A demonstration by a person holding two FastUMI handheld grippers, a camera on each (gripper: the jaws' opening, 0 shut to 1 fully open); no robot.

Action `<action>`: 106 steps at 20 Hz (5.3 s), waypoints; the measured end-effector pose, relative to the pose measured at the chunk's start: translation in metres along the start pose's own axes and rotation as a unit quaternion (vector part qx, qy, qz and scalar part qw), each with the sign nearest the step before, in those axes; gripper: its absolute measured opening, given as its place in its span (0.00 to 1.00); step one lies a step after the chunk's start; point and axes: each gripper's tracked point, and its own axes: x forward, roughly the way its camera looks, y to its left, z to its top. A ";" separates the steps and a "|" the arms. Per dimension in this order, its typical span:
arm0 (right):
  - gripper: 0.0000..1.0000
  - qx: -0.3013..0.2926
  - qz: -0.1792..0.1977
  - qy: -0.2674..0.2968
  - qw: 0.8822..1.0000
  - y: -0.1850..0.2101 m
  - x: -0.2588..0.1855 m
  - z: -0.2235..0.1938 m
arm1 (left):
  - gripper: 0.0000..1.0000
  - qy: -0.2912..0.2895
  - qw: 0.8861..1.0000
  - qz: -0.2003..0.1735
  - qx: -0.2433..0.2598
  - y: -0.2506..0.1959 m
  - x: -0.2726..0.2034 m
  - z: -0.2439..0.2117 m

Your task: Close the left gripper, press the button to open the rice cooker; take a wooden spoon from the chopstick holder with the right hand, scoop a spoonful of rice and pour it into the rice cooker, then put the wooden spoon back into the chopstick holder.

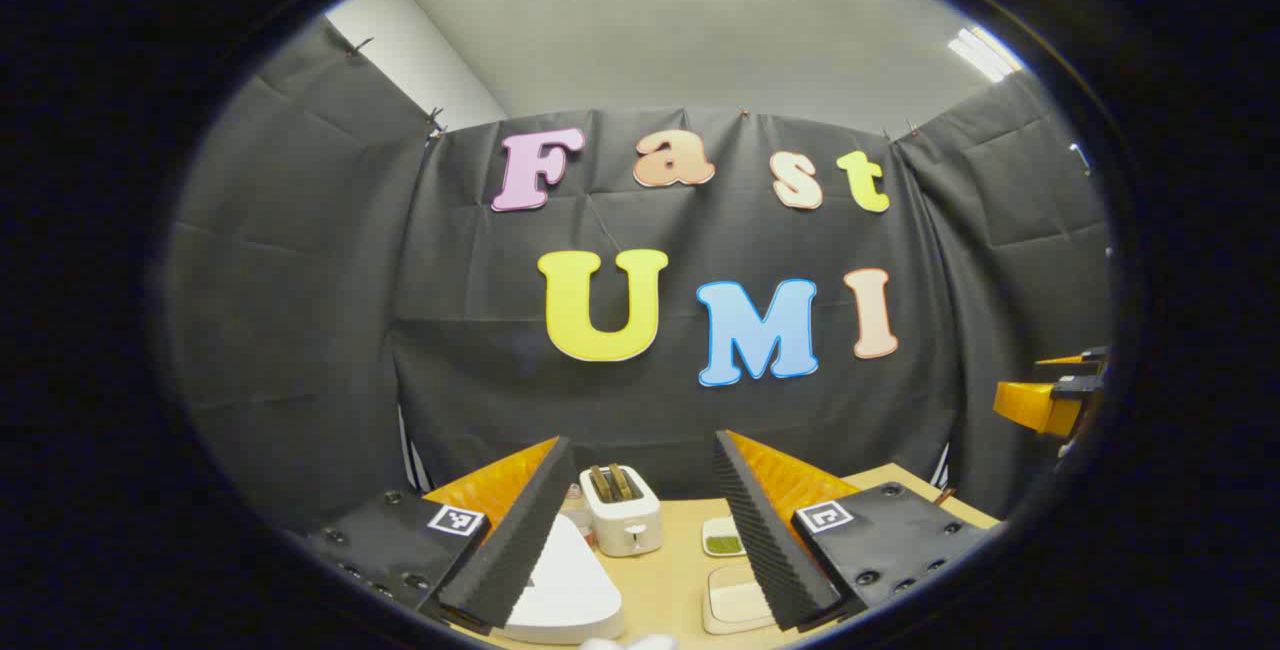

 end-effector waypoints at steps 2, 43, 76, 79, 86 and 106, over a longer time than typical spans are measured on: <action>0.98 0.002 0.001 0.003 1.000 0.000 0.001 0.000 | 0.97 -0.001 1.000 0.001 0.003 -0.003 0.001 0.002; 0.98 -0.030 -0.010 0.040 0.999 0.001 0.008 -0.010 | 0.08 0.142 0.981 0.129 -0.004 0.109 0.059 -0.153; 0.98 0.000 0.036 0.064 0.997 0.025 0.004 -0.050 | 0.08 0.010 0.992 0.115 0.042 0.107 0.058 -0.065; 0.98 0.009 0.029 0.059 0.998 0.021 0.009 -0.045 | 0.08 -0.024 0.997 0.057 0.040 0.061 0.045 -0.028; 0.98 0.023 0.013 0.056 0.998 0.005 0.013 -0.047 | 0.10 0.024 0.999 0.020 0.012 0.022 0.024 -0.051; 0.98 0.097 -0.040 0.172 0.979 -0.058 0.047 -0.232 | 0.96 0.033 0.999 -0.001 -0.021 -0.016 0.022 -0.092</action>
